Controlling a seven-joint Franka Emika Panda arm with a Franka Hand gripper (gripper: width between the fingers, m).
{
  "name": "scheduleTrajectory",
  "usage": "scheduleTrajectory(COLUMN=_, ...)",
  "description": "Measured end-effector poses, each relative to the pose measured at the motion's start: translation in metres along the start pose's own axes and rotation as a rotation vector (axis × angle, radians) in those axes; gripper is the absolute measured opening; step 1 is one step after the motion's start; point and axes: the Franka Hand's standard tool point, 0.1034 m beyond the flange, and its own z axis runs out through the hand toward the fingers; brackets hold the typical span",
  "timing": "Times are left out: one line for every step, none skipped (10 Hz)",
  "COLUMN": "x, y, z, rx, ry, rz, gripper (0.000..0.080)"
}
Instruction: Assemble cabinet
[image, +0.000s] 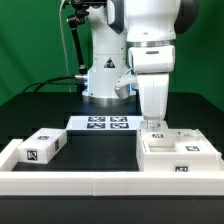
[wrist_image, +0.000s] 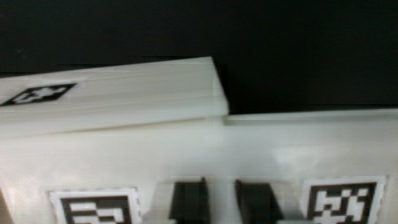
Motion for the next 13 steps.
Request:
scheduleTrajectory(x=0.0, y=0.008, z=0.0, rx=0.005, ry=-0.001, rz=-0.001, gripper=0.007)
scheduleTrajectory(x=0.0, y=0.013, z=0.0, rx=0.008, ry=-0.001, rz=-0.008, gripper=0.007)
scheduleTrajectory(x=0.001, y=0.018, z=0.0, rx=0.013, ry=-0.001, rz=-0.007, gripper=0.0071)
scheduleTrajectory(x=0.001, y=0.025, z=0.0, rx=0.017, ry=-0.001, rz=-0.015, gripper=0.0071)
scheduleTrajectory(x=0.001, y=0.033, z=0.0, rx=0.02, ry=-0.001, rz=-0.021, gripper=0.0071)
scheduleTrajectory(x=0.001, y=0.039, z=0.0, rx=0.014, ry=0.003, rz=-0.027, gripper=0.0071)
scheduleTrajectory(x=0.002, y=0.046, z=0.0, rx=0.006, ry=0.007, rz=-0.042, gripper=0.0071)
scheduleTrajectory(x=0.003, y=0.052, z=0.001, rx=-0.002, ry=0.011, rz=-0.046, gripper=0.0071)
scheduleTrajectory(x=0.003, y=0.057, z=0.001, rx=-0.007, ry=0.013, rz=-0.046, gripper=0.0071)
scheduleTrajectory(x=0.003, y=0.057, z=0.001, rx=-0.006, ry=0.012, rz=-0.047, gripper=0.0071)
scheduleTrajectory(x=0.003, y=0.057, z=0.0, rx=-0.006, ry=0.012, rz=-0.05, gripper=0.0071)
scheduleTrajectory(x=0.002, y=0.056, z=-0.002, rx=-0.009, ry=0.01, rz=-0.048, gripper=0.0071)
scheduleTrajectory(x=0.002, y=0.054, z=-0.005, rx=-0.011, ry=0.008, rz=-0.049, gripper=0.0071)
